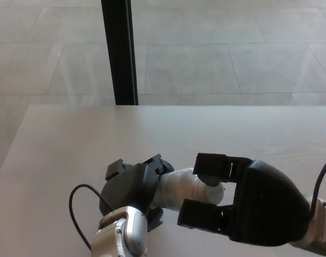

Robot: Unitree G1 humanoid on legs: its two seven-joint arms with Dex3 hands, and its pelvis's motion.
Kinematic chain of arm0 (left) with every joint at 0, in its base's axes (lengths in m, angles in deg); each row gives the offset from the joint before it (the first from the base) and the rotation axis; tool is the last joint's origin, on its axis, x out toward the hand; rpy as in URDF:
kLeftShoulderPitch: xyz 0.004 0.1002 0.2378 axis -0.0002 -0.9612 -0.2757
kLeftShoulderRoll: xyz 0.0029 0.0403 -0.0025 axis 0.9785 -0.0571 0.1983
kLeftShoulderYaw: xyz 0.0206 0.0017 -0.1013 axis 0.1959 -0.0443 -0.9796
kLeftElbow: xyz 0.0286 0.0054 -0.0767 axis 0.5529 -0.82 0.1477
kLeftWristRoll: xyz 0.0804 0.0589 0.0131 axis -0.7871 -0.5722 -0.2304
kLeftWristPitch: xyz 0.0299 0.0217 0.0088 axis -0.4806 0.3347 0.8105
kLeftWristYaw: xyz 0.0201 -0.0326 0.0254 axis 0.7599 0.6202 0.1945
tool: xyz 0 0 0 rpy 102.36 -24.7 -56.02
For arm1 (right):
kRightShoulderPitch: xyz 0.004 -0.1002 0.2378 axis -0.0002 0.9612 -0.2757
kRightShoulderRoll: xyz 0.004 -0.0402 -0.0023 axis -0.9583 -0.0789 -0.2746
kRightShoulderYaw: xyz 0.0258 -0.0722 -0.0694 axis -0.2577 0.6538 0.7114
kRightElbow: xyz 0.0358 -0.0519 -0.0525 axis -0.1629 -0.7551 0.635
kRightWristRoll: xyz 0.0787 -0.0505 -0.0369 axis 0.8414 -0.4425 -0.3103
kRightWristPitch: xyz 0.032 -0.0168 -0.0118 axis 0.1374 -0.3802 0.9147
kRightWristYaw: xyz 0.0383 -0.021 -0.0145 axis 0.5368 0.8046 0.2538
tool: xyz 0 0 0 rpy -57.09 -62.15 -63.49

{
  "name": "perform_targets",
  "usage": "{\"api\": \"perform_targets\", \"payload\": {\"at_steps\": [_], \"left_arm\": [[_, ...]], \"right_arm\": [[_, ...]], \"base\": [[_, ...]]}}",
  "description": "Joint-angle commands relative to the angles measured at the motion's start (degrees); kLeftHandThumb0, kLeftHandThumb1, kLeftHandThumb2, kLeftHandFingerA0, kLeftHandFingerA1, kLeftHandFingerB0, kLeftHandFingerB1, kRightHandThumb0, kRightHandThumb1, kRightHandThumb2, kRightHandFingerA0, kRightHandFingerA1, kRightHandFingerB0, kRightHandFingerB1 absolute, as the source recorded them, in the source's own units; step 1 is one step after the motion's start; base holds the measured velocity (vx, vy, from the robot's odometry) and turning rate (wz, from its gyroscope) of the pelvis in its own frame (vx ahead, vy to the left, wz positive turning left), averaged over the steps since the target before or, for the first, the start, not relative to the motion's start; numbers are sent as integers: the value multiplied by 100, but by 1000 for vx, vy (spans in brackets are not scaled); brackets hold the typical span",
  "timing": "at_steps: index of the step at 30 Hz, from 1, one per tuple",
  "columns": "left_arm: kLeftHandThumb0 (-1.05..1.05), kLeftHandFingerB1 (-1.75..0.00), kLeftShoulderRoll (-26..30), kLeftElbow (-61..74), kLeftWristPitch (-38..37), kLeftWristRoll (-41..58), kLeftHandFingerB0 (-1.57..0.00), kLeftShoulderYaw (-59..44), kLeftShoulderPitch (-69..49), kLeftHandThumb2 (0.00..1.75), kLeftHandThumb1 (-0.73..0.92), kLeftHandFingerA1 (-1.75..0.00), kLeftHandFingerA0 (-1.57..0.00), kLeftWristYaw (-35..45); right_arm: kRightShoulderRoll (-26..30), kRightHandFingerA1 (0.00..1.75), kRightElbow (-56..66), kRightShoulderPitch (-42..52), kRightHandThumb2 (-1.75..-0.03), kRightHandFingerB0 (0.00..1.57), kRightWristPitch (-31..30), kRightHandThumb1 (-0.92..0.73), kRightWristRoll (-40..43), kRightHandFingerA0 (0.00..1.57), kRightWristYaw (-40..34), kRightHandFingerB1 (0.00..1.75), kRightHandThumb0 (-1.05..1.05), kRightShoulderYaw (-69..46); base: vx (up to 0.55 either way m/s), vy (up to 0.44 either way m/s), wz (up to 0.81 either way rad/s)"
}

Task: The robot uses its left hand to to lift the bottle kept on the middle of the desk and tilts it towards its right hand. It then uses its right hand to rotate its cap to open it and places the bottle and cap back on the desk

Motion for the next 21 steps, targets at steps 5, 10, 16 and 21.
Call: {"api": "perform_targets", "payload": {"at_steps": [5, 10, 16, 21], "left_arm": [[2, -79, 44, -189, 375, 144, -58, -20, -316, 61, 79, -111, -62, 521], [3, -57, 27, -189, 436, 53, -50, 15, -375, 63, 79, -80, -60, 499], [3, -66, -97, -226, 372, 73, -49, -48, -475, 68, 83, -89, -56, 363], [6, -59, -109, -167, 460, 2, -49, -17, -566, 64, 87, -95, -64, 420]], "right_arm": [[384, 161, -237, -362, -69, 61, 1006, -71, -367, 80, -620, 124, -35, 51], [515, 156, -217, -197, -64, 65, 1116, -73, -236, 77, -509, 115, -37, -174], [529, 149, -240, 365, -71, 63, 931, -69, 129, 76, -529, 118, -36, -742], [271, 174, 450, 1385, -62, 51, 3, -79, 1550, 81, 1720, 69, -38, -1446]], "base": [[0, 0, 0], [0, 0, 0], [0, 0, 0], [0, 0, 0]]}}
